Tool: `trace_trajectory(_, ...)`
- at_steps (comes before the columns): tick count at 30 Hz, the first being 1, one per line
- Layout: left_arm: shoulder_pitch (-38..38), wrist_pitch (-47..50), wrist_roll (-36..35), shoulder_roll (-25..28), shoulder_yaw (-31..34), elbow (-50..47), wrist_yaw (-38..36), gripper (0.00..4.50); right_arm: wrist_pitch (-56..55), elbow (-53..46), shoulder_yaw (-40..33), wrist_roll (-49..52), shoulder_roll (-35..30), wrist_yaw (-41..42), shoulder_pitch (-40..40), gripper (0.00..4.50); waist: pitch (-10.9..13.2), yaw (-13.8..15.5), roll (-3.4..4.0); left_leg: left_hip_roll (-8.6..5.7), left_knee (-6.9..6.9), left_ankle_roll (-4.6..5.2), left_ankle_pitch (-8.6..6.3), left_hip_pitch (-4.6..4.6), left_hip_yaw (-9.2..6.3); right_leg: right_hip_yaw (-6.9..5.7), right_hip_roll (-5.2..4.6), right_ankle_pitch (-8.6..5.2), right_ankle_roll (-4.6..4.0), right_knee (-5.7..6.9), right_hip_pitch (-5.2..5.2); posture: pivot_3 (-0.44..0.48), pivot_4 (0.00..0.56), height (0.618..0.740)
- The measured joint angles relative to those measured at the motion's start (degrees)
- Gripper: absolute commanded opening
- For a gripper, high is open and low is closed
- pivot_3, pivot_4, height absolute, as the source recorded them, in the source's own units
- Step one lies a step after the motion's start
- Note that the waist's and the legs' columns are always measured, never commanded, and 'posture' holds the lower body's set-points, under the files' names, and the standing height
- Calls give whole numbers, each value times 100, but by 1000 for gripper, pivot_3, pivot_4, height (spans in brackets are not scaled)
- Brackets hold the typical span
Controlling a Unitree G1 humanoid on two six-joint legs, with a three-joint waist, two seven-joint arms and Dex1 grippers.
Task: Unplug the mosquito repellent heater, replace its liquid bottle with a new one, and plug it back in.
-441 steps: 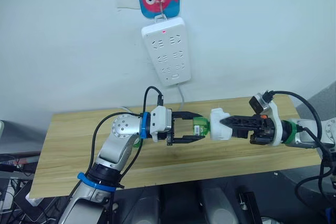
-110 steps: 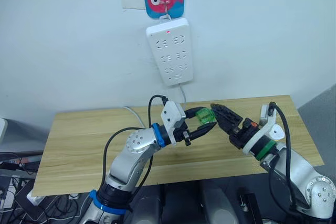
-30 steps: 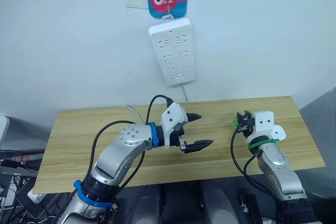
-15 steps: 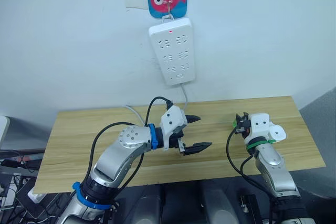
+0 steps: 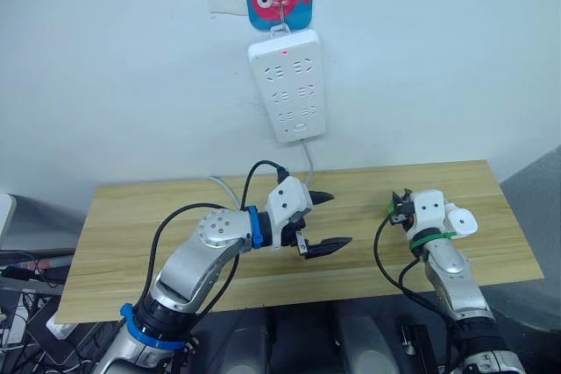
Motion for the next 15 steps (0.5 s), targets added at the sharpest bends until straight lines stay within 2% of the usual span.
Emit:
trace_trajectory(8,0,-58,73,54,-44,0,-80,4500,-234,408,-212,10,90,39,-139,868,1,1,0,0,-1,0,0,3,0,1,0,0,0,0,1,-67,325,740)
trace_trajectory(15,0,-69,97,13,-54,-1,-76,4500,-232,421,-271,55,150,189,-114,3248,1,1,0,0,-2,0,0,3,0,1,-1,0,0,0,2,-71,318,740)
